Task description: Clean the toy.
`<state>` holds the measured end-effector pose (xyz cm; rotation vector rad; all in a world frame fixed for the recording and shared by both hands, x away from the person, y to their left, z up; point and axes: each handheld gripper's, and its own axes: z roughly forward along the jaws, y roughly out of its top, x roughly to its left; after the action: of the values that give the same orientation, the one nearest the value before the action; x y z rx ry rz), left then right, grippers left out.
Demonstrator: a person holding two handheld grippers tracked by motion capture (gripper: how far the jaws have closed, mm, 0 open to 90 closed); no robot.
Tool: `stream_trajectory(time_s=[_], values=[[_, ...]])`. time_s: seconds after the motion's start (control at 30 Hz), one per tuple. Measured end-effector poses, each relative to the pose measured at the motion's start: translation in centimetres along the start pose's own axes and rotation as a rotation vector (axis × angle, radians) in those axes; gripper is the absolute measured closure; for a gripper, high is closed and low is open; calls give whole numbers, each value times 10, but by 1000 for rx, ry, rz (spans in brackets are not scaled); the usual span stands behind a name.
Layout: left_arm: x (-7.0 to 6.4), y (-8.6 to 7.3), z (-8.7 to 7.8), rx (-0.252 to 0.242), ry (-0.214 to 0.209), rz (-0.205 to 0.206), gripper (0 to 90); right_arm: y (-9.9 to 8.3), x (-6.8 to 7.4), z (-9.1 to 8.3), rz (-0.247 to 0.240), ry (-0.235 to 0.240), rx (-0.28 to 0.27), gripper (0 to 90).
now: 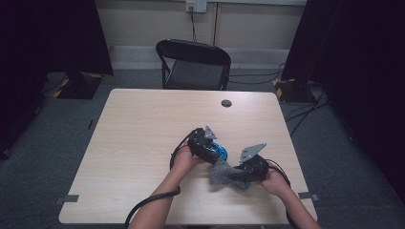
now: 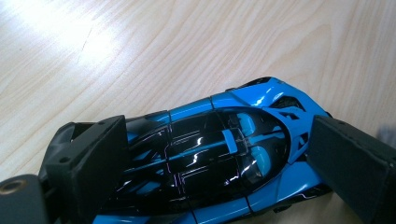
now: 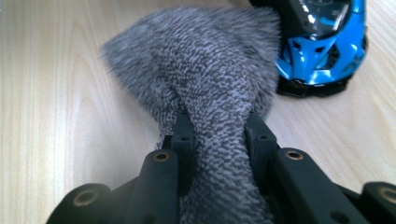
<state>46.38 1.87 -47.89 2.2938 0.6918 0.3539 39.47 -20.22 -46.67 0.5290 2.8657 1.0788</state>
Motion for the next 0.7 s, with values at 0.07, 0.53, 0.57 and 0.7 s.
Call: stream_trajectory(time_s=[0.07, 0.53, 0.57, 0.7], values=[[0, 0, 0, -2, 1, 0, 56, 0, 1, 0, -8, 15, -3, 706], [-1, 0, 0, -3, 3, 0, 56, 6, 7, 18, -14, 37, 10, 701], [-1, 0, 0, -4, 4, 1, 56, 6, 6, 20, 6, 33, 10, 700], [-2, 0, 0, -3, 5, -1, 55, 7, 6, 21, 24, 19, 11, 699]])
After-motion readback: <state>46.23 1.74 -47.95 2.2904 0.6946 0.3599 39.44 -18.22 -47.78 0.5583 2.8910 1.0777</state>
